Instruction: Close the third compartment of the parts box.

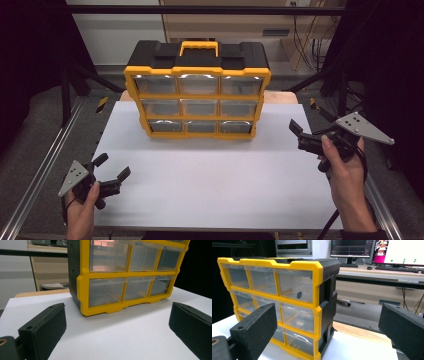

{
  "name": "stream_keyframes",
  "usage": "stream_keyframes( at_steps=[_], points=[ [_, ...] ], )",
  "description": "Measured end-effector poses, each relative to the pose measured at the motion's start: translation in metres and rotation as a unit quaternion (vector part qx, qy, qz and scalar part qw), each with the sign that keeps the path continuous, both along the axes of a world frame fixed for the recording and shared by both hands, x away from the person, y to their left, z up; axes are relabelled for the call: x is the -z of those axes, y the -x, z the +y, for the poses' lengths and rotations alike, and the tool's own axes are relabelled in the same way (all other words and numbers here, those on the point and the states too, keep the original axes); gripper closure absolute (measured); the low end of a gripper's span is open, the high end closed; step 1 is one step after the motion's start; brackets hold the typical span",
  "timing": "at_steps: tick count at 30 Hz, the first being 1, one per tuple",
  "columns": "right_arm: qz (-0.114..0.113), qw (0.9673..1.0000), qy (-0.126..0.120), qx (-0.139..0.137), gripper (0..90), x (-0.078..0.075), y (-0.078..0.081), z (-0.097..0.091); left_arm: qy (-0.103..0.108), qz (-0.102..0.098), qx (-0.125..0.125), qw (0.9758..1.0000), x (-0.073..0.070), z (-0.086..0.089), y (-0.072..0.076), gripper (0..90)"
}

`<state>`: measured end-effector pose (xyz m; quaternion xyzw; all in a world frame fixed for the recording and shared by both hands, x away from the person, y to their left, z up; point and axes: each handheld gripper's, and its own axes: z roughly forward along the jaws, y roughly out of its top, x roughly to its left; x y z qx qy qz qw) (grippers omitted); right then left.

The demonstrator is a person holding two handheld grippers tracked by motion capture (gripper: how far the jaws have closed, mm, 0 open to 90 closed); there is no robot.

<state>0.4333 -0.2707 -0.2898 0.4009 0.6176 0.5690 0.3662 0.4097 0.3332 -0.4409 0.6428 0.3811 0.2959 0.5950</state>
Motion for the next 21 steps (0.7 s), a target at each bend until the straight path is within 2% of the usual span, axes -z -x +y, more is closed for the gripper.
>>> stream_keyframes(
  at_steps=[21],
  points=[
    [0.014, 0.9998, -0.011, 0.011, 2.9, 0.027, 0.009, -0.014, -0.006, 0.003, 0.006, 1.0, 0.001, -0.002, -0.001, 0.9]
  ],
)
